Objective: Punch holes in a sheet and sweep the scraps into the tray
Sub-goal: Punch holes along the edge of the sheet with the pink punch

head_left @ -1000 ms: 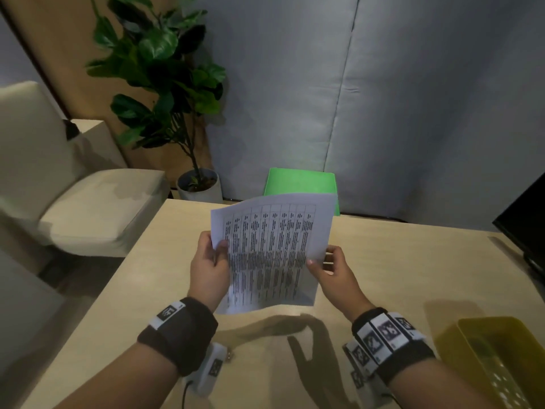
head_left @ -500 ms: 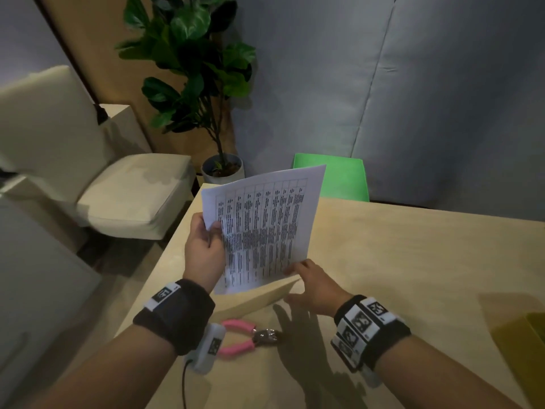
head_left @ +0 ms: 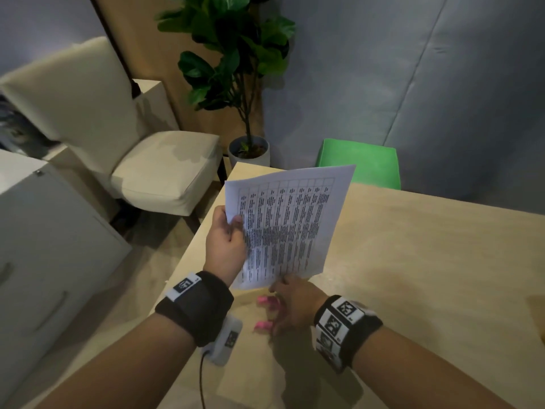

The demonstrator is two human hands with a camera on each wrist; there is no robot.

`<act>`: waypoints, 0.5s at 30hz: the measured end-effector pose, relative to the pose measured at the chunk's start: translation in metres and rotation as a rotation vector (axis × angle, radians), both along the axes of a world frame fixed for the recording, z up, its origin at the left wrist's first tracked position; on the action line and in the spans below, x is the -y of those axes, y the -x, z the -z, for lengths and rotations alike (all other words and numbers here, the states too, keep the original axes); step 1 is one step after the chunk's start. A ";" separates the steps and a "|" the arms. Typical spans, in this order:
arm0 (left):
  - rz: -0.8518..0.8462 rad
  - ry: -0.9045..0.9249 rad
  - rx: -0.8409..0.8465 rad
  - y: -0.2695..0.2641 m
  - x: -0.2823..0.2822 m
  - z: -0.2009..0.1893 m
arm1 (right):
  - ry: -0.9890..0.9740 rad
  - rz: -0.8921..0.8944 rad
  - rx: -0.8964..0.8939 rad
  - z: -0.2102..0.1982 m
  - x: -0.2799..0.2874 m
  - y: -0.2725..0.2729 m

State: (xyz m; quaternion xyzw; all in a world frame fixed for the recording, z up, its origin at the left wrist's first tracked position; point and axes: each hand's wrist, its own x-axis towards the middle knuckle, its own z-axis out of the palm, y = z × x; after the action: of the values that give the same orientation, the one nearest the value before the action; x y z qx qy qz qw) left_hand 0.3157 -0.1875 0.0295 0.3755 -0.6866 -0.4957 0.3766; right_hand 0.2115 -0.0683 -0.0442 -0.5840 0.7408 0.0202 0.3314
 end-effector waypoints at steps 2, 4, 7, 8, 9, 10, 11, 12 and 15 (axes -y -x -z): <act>0.002 -0.010 0.000 -0.003 -0.002 0.003 | -0.026 -0.019 -0.039 0.005 -0.001 -0.009; 0.005 -0.020 0.006 -0.005 -0.003 0.004 | -0.007 -0.026 -0.086 0.013 -0.002 -0.015; 0.008 -0.019 0.001 -0.004 -0.006 0.003 | 0.056 -0.017 -0.116 0.021 -0.003 -0.017; 0.011 -0.017 0.000 -0.003 -0.007 0.002 | 0.077 -0.016 -0.102 0.021 -0.005 -0.017; 0.016 -0.014 0.001 -0.001 -0.009 0.001 | 0.100 -0.020 -0.092 0.020 -0.007 -0.015; 0.020 -0.011 0.006 0.000 -0.011 -0.001 | 0.122 -0.019 -0.078 0.017 -0.010 -0.013; 0.023 -0.009 0.009 0.002 -0.013 -0.002 | 0.157 -0.006 -0.057 0.015 -0.014 -0.010; 0.026 -0.009 0.008 0.005 -0.015 -0.003 | 0.189 0.022 -0.025 0.011 -0.017 -0.007; 0.038 -0.009 0.000 0.015 -0.021 -0.009 | 0.276 0.117 0.060 -0.007 -0.030 0.007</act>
State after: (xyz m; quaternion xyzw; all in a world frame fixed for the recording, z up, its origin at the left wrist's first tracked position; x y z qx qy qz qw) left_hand 0.3007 -0.1667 0.0385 0.3642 -0.6914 -0.5057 0.3656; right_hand 0.2045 -0.0386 -0.0370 -0.5802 0.7591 -0.1186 0.2703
